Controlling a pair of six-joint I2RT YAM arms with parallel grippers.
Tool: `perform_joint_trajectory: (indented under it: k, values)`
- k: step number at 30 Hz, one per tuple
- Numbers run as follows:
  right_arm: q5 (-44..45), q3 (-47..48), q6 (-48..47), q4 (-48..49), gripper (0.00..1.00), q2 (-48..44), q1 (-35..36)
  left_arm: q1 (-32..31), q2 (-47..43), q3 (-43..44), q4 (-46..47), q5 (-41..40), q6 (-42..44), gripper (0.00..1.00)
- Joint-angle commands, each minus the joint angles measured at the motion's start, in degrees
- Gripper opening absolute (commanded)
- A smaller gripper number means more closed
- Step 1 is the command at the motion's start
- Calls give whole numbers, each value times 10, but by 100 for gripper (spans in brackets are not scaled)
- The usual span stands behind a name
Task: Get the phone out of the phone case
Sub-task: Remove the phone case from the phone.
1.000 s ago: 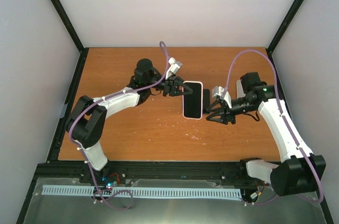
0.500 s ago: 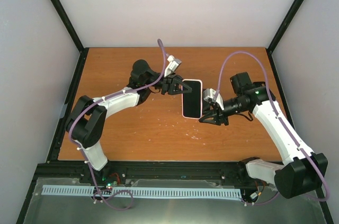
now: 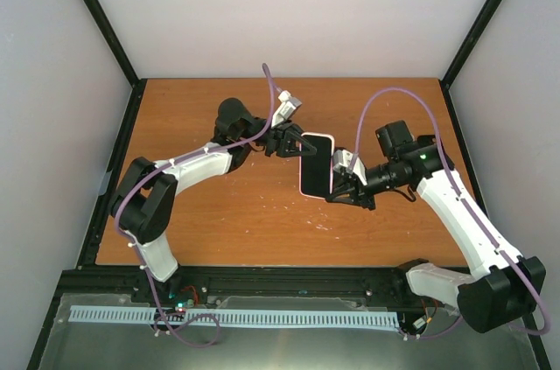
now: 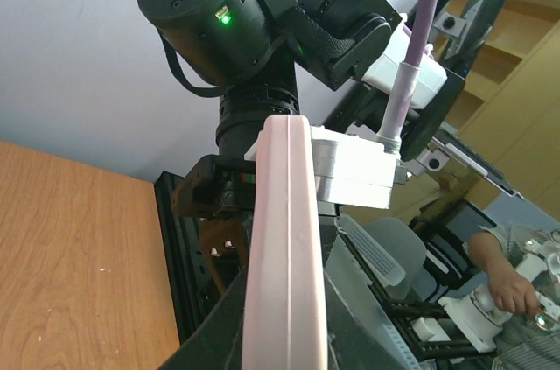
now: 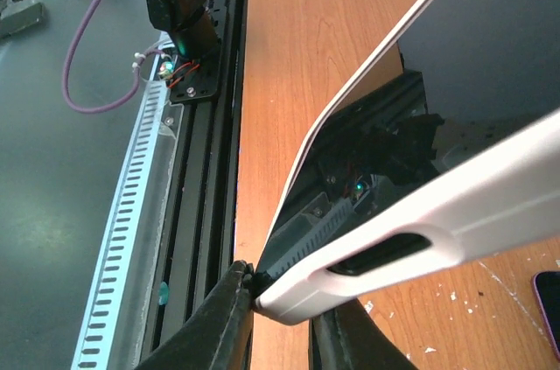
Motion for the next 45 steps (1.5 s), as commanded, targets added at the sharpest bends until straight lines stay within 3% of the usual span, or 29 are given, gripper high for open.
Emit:
perform_joint_trajectory:
  k: [1,10,28,34,45]
  values:
    - [32,8,-50,19,10,-29,22,-1,10,36,16,2,-48,0]
    - [66,49,-91,25,9,-24,50,-15,17,58,7,31,-83,0]
    - [123,76,-85,97,10,-35,72,-36,27,96,-97,57,-48,0]
    - [196,68,30,209,5,-27,72,-47,32,101,-103,66,-48,0]
    - [252,44,230,362,12,-17,62,-58,38,67,-66,57,-52,0]
